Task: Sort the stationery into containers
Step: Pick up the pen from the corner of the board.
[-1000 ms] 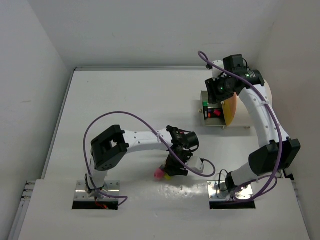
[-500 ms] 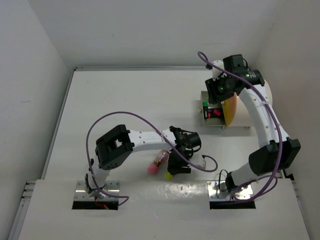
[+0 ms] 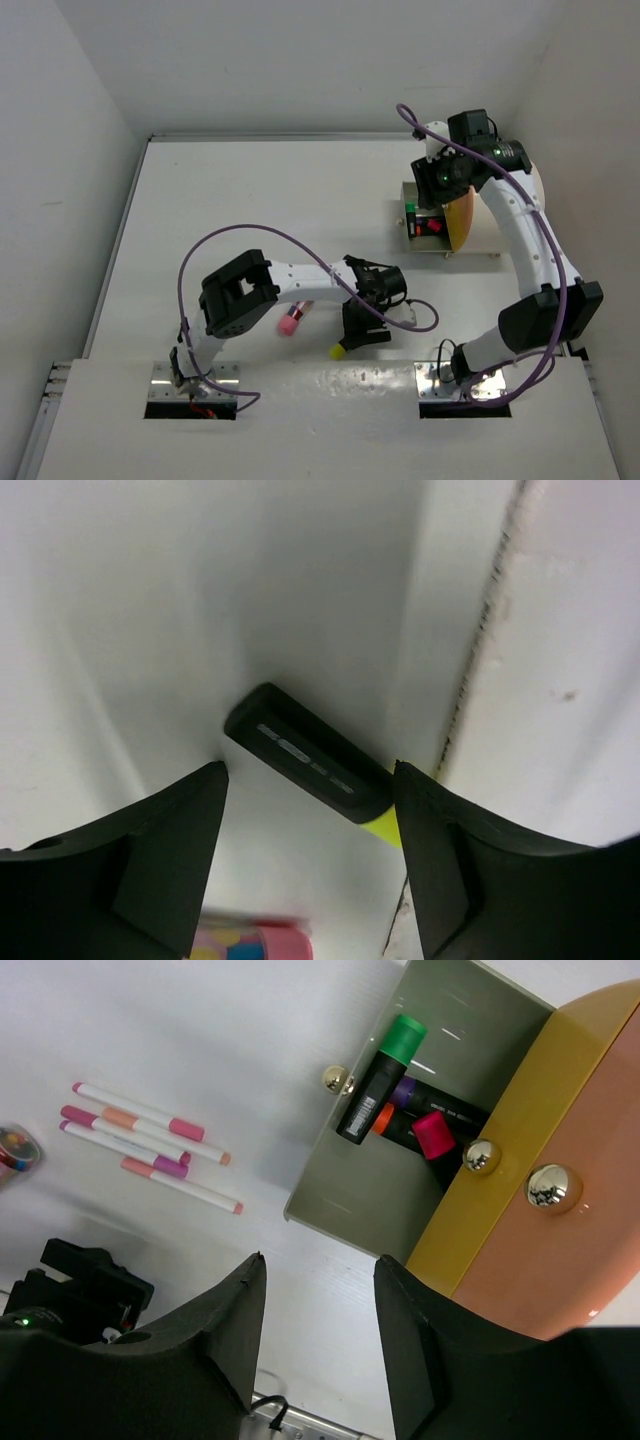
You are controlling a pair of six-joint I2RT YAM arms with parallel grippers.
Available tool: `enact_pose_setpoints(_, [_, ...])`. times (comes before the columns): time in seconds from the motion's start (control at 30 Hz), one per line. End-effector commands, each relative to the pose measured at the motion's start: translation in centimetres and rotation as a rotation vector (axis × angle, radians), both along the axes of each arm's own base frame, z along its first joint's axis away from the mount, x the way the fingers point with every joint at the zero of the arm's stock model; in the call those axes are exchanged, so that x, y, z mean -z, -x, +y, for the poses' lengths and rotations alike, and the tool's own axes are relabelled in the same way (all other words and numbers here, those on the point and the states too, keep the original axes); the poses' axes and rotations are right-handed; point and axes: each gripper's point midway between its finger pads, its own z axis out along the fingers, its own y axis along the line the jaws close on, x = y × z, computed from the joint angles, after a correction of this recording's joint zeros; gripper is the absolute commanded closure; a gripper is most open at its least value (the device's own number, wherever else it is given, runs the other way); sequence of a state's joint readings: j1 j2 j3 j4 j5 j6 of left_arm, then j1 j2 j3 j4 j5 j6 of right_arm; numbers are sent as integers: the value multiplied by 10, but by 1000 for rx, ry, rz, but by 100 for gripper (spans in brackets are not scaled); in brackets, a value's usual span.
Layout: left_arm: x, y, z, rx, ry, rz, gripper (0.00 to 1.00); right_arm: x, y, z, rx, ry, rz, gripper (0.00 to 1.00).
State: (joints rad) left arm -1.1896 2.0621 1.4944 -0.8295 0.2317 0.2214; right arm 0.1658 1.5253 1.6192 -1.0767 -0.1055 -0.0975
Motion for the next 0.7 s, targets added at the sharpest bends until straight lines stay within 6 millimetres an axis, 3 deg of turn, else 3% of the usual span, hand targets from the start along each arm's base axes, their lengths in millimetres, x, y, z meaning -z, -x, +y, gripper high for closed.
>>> enact_pose_setpoints(0.0, [21,-4,-8,-52,-6,-61,28,-22,4,0,-4,-16,-68,53])
enact_pose_setpoints(0.2, [24,-13,-9,-85,48,-114,33,-27,0,-1,2,-8,-87,53])
enact_pose_setpoints(0.33, [29,-17,2,-78,16,-134,36,-28,-5,-3,7,4,-94,53])
enact_pose_setpoints(0.47, [38,-21,15,-76,-27,-154,57,-28,-7,-4,10,12,-96,53])
enact_pose_setpoints(0.63, [44,-21,19,-109,-43,-131,64,-26,-7,-5,6,22,-97,53])
enact_pose_setpoints(0.67, [43,-22,18,-114,-34,-133,71,-25,-7,-5,6,23,-95,54])
